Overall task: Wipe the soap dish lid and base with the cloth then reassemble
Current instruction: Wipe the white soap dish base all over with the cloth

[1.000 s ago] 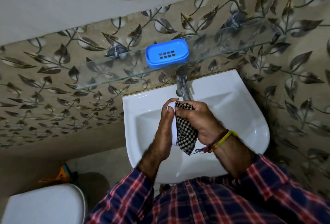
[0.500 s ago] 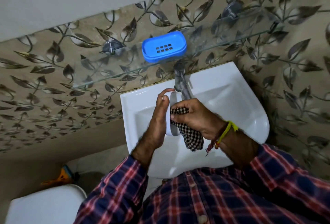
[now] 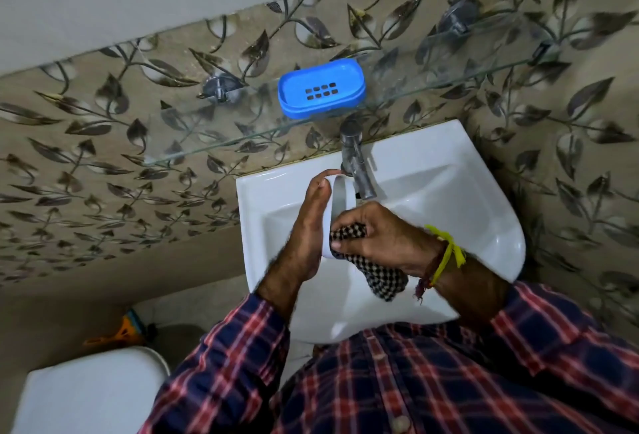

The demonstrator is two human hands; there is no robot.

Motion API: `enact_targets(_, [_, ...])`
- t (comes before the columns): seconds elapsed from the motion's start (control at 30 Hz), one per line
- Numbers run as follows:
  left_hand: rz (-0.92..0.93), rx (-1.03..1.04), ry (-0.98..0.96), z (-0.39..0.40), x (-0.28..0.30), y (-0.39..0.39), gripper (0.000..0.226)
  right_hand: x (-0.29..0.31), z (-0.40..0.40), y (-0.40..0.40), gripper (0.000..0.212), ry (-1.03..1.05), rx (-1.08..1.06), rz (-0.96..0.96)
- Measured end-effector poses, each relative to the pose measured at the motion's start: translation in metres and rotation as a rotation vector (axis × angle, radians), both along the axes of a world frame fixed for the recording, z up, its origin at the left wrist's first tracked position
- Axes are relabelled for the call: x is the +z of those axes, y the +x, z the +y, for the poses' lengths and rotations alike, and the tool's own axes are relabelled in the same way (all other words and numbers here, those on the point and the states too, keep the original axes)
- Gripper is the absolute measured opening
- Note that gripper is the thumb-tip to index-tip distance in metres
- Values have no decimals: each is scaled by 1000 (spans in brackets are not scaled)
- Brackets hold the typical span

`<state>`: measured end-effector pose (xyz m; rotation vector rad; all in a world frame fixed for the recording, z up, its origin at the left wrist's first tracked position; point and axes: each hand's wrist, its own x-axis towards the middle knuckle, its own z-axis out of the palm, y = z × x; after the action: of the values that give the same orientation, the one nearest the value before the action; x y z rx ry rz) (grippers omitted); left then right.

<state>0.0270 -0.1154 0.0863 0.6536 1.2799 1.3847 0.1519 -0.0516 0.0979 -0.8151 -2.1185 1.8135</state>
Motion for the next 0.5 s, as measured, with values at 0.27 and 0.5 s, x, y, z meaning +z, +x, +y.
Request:
enact_targets(0.27, [-7,2,-51,2,0,5,34,0,2,5,13,203,91,-39])
enact_targets(0.5, [-20,35,-87,2,0,5,40,-5,-2,9,14,328,175,-70])
